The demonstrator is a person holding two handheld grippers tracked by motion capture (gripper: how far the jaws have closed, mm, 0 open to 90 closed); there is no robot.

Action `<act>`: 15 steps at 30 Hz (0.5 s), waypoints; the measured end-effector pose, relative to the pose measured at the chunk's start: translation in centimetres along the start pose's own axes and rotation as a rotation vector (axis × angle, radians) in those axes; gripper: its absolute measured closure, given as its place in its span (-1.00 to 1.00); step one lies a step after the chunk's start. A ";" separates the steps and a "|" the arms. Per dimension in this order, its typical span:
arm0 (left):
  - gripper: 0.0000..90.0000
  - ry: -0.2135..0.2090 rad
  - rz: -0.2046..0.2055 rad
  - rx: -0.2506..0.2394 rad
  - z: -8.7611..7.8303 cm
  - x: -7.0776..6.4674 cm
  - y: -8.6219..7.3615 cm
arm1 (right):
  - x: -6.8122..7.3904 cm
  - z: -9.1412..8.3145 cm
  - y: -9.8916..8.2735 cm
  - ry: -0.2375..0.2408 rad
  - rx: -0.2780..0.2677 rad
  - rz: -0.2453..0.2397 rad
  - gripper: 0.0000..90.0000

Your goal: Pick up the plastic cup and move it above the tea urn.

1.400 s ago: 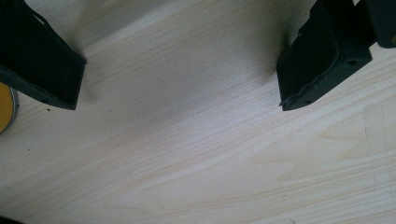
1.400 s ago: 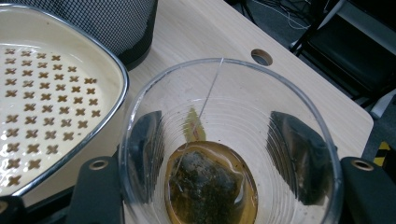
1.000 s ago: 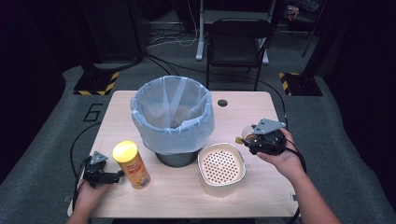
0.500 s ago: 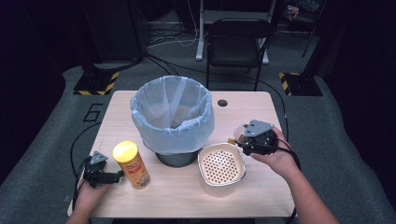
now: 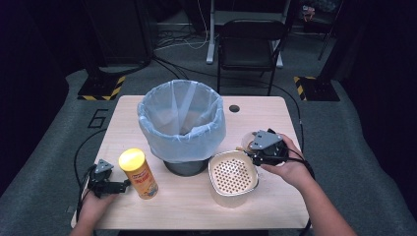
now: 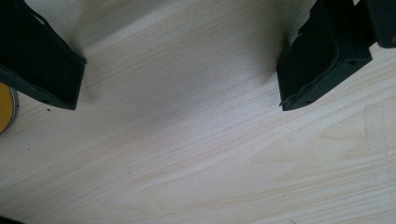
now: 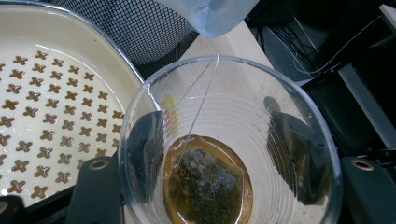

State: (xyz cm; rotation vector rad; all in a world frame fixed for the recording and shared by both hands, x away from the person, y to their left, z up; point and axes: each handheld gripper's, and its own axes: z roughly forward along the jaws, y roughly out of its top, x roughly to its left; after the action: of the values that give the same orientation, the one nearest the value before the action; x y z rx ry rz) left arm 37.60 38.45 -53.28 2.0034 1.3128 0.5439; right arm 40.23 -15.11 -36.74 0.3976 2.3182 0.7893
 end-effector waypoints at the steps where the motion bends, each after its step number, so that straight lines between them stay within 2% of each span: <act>1: -0.99 0.000 0.000 0.000 0.0 0.0 0.0 | 0.0 0.0 0.1 0.001 0.003 -0.004 -0.20; 7: -0.99 0.000 0.000 0.000 0.0 0.0 0.0 | 0.1 0.1 0.2 0.008 0.001 -0.029 -0.20; 10: -0.99 0.000 0.000 0.000 0.0 0.0 0.0 | 0.3 0.0 0.3 -0.004 -0.001 -0.032 -0.19; 15: -0.99 0.000 0.000 0.000 0.0 0.0 0.0 | 0.8 -0.3 0.5 -0.031 -0.013 -0.079 -0.18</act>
State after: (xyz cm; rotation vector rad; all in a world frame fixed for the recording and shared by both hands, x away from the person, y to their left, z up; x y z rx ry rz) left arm 37.60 38.45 -53.29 2.0032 1.3127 0.5438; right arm 39.48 -14.48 -36.59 0.3082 2.2843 0.7534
